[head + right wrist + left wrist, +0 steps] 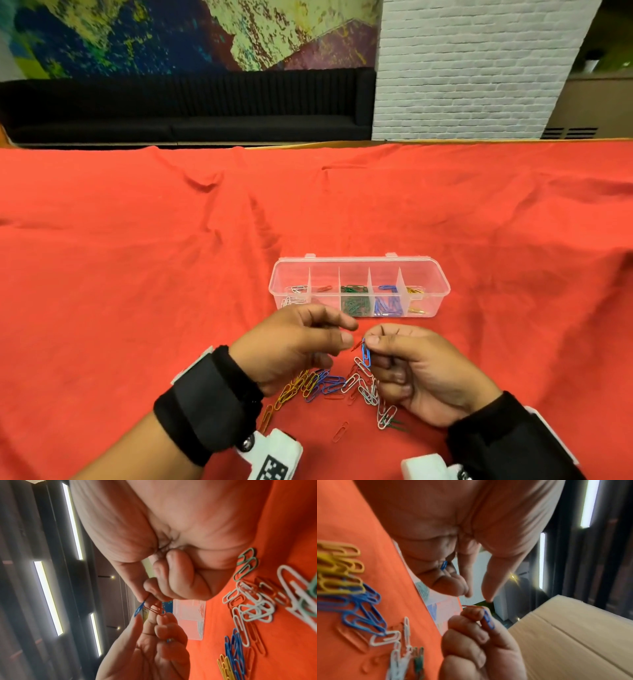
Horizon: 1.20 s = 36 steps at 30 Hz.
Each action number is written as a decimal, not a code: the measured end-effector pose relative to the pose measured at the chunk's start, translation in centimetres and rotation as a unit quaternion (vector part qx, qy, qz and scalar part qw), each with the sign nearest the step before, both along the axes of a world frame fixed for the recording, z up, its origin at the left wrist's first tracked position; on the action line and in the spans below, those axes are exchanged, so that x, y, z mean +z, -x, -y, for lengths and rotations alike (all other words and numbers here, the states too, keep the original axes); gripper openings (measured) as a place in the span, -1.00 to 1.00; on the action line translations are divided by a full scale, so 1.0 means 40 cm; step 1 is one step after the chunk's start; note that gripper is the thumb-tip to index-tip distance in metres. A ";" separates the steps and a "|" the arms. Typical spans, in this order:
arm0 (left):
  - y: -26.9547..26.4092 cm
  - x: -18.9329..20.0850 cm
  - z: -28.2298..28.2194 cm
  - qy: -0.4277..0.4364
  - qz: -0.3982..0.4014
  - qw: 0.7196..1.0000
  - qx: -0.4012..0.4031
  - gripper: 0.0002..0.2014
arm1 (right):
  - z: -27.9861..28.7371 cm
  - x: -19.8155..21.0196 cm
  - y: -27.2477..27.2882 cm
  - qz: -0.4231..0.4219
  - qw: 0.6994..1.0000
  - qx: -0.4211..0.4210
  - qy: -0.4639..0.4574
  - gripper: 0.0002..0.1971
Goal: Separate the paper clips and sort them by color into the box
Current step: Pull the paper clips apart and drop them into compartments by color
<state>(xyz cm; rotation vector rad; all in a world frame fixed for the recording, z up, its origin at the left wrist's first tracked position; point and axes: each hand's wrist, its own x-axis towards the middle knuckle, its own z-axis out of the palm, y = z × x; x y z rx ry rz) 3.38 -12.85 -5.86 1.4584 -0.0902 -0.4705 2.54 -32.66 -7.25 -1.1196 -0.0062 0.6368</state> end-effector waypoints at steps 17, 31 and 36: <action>0.057 0.005 -0.003 -0.270 0.256 0.928 -0.018 -0.94 | -0.007 0.000 0.004 0.024 1.000 -0.008 0.007 -0.80; 0.092 0.016 -0.003 -0.226 0.259 0.939 -0.002 -0.96 | 0.000 0.007 0.021 0.025 0.997 0.075 -0.014 -0.93; 0.086 0.018 -0.009 -0.162 0.175 0.971 -0.014 -0.89 | 0.006 0.005 0.016 0.040 0.997 0.057 -0.037 -0.90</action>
